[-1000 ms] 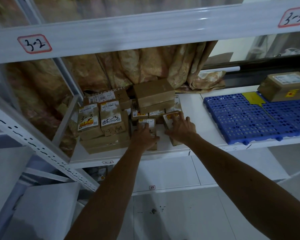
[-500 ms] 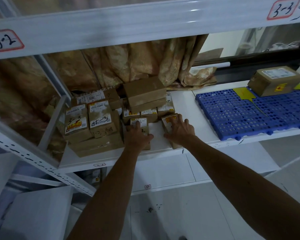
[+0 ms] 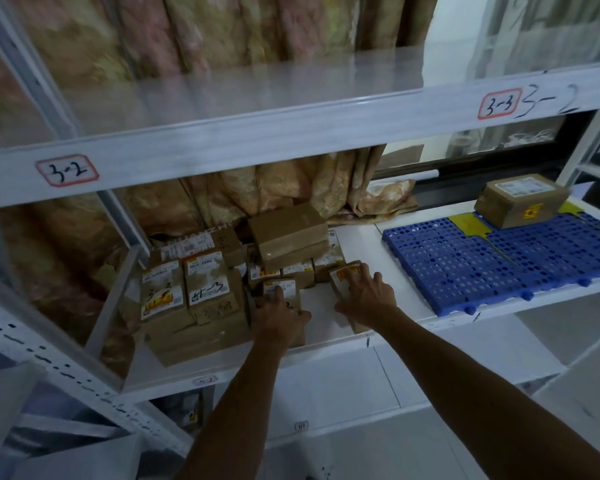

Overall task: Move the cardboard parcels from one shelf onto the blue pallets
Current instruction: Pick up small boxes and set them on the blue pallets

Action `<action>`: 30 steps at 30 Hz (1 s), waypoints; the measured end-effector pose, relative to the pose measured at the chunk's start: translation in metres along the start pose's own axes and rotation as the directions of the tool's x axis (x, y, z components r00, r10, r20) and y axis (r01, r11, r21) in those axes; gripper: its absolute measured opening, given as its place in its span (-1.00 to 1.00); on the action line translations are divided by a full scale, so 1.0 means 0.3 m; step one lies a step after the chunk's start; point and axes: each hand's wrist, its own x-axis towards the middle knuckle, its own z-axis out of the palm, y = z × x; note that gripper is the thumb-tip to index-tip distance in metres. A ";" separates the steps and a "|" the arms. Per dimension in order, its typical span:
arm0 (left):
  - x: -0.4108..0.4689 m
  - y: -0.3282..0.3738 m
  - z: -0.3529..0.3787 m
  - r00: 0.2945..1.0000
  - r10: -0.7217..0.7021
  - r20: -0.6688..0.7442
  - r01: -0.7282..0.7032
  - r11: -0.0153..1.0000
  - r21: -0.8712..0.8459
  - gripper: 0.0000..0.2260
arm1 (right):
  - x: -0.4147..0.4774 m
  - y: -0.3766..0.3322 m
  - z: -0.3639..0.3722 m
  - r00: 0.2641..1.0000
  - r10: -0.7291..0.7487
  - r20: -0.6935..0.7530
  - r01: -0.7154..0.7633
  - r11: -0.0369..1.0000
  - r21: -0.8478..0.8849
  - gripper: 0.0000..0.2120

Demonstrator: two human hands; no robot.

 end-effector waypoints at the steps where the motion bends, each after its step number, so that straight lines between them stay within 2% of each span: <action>1: -0.010 0.008 -0.016 1.000 0.009 -0.001 -0.009 1.000 0.001 -0.16 | -0.006 0.000 -0.026 1.000 0.007 -0.009 -0.007 1.000 0.000 -0.21; 9: -0.081 0.148 -0.169 0.983 0.168 -0.076 -0.162 0.984 0.074 -0.20 | -0.088 0.030 -0.219 0.989 0.123 -0.088 -0.128 0.990 -0.054 -0.16; 16: -0.106 0.274 -0.222 0.953 0.293 -0.081 -0.295 0.955 -0.015 -0.19 | -0.222 0.137 -0.368 0.955 0.229 -0.189 -0.245 0.967 -0.070 -0.18; 25: -0.240 0.512 -0.190 0.933 0.354 -0.058 -0.352 0.935 0.039 -0.16 | -0.408 0.367 -0.496 0.926 0.295 -0.237 -0.314 0.948 -0.045 -0.17; 30: -0.337 0.736 -0.139 0.939 0.335 -0.077 -0.338 0.940 -0.034 -0.15 | -0.527 0.542 -0.621 0.916 0.308 -0.258 -0.324 0.946 -0.024 -0.15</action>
